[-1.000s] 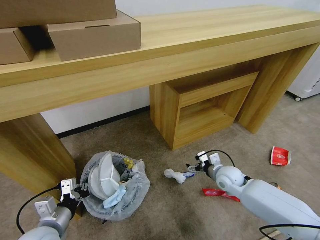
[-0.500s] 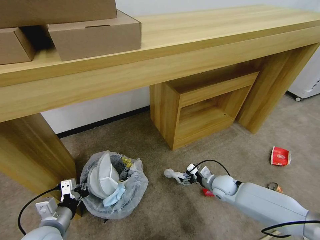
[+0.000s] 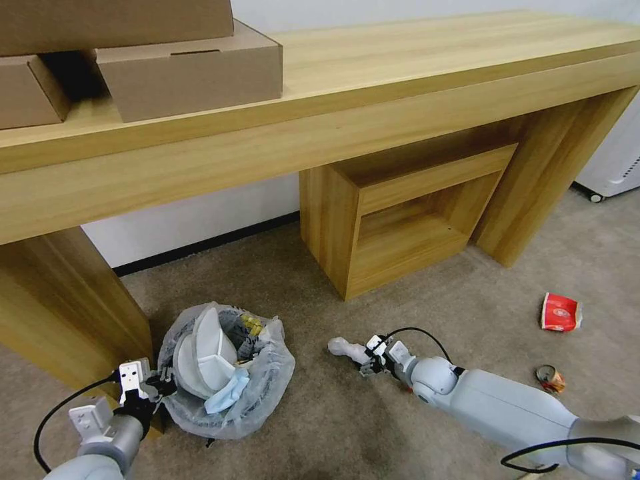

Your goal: Pick up the trash bin and place the garbage on the floor into it.

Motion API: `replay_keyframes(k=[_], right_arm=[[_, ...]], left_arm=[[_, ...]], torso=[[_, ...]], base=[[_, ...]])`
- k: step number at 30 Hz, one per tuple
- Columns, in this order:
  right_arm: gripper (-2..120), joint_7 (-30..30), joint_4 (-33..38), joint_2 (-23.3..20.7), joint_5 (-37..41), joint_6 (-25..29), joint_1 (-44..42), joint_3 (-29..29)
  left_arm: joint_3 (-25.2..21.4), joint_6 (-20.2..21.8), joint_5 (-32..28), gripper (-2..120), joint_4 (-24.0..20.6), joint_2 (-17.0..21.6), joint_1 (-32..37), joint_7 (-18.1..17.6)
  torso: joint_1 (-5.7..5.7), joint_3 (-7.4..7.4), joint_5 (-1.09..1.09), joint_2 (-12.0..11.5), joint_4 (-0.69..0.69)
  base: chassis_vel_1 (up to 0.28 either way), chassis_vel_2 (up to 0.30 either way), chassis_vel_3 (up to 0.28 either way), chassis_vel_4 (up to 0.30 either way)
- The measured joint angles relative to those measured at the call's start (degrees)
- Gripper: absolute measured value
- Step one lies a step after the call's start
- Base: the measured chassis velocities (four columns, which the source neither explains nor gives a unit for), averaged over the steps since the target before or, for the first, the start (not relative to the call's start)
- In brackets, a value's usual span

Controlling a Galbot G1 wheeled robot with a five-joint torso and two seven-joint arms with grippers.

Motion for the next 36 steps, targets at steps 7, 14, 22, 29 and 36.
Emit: replay_keyframes(k=[7,14,22,29,36], right_arm=[[90,0.4,-1.8,2.0,-0.6,1.0,-0.2,-0.2],[68,1.4,-1.3,2.0,-0.8,1.4,-0.5,-0.5],[36,2.0,-0.8,1.6,-1.4,2.2,-0.9,-0.4],[12,2.5,-0.3,1.1,-1.9,3.2,-1.4,0.2],[0,2.7,4.2,-0.5,-0.5,5.1,-2.5,4.1]], left_arm=[[-0.1,-0.2,-0.1,0,-0.1,0.1,0.0,0.0],[-0.1,-0.6,-0.2,0,0.2,0.0,-0.4,0.0],[0.2,-0.9,-0.2,0,0.4,0.0,-0.7,0.0],[0.3,-1.0,-0.1,0,0.5,0.0,-0.7,0.0],[0.4,-1.0,-0.2,0,1.1,0.4,-1.2,0.0]], torso=[[0.00,0.00,0.00,0.0,0.00],[0.00,0.00,0.00,0.0,0.00],[0.00,0.00,0.00,0.0,0.00],[0.00,0.00,0.00,0.0,0.00],[0.00,0.00,0.01,0.0,0.00]], base=[[0.000,0.000,0.000,0.000],[0.000,0.000,0.000,0.000],[0.000,0.000,0.000,0.000],[0.000,0.000,0.000,0.000],[0.000,0.000,0.000,0.000]])
